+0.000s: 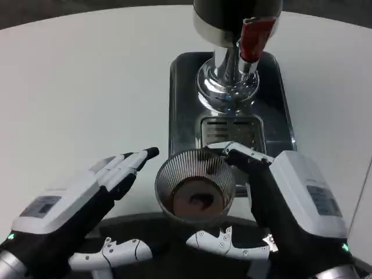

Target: Grasp the cup under the faucet to collect the drink, then remove the cup.

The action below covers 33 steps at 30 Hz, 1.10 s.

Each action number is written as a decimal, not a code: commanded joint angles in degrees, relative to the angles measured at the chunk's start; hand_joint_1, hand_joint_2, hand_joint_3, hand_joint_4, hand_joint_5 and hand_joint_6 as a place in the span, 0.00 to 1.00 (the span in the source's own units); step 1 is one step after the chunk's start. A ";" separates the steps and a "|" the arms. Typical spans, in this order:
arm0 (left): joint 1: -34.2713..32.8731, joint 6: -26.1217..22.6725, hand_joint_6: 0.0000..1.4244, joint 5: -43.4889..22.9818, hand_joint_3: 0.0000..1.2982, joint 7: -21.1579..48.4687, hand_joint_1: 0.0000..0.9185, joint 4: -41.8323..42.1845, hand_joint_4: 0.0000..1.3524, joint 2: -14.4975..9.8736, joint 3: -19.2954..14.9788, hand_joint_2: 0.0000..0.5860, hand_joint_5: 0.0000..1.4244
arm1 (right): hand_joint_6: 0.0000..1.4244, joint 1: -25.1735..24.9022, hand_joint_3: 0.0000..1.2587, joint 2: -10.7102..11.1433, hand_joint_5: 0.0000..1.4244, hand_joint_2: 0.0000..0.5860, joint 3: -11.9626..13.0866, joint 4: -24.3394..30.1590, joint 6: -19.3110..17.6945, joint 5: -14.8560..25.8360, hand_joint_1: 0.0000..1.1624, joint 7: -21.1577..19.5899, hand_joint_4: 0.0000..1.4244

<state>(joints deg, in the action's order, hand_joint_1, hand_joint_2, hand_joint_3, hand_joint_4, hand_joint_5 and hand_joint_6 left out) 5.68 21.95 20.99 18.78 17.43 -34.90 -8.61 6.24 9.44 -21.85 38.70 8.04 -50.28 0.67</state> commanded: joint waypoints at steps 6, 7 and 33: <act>3.46 -2.00 0.00 1.69 0.00 -1.66 0.00 3.64 0.00 0.91 -0.55 0.12 0.00 | 1.00 1.79 0.73 -0.51 0.98 0.45 0.03 3.10 -3.02 0.15 0.87 0.46 0.87; 3.66 -2.20 0.00 1.76 0.00 -1.64 0.00 3.99 0.00 1.01 -0.50 0.12 0.00 | 1.00 2.00 0.73 -0.47 0.98 0.45 0.08 3.21 -3.13 0.22 0.87 0.55 0.87; 6.07 -3.99 0.00 1.70 0.00 -1.03 0.00 7.56 0.00 1.83 -0.07 0.12 0.00 | 1.00 4.29 0.72 -0.76 0.98 0.45 -0.18 4.64 -4.32 0.68 0.88 2.45 0.87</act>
<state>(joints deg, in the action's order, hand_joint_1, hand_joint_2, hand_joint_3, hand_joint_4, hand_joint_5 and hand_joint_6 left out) 10.85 17.96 22.91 17.79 24.01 -33.25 -8.75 10.16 9.34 -21.23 41.16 5.99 -50.12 2.95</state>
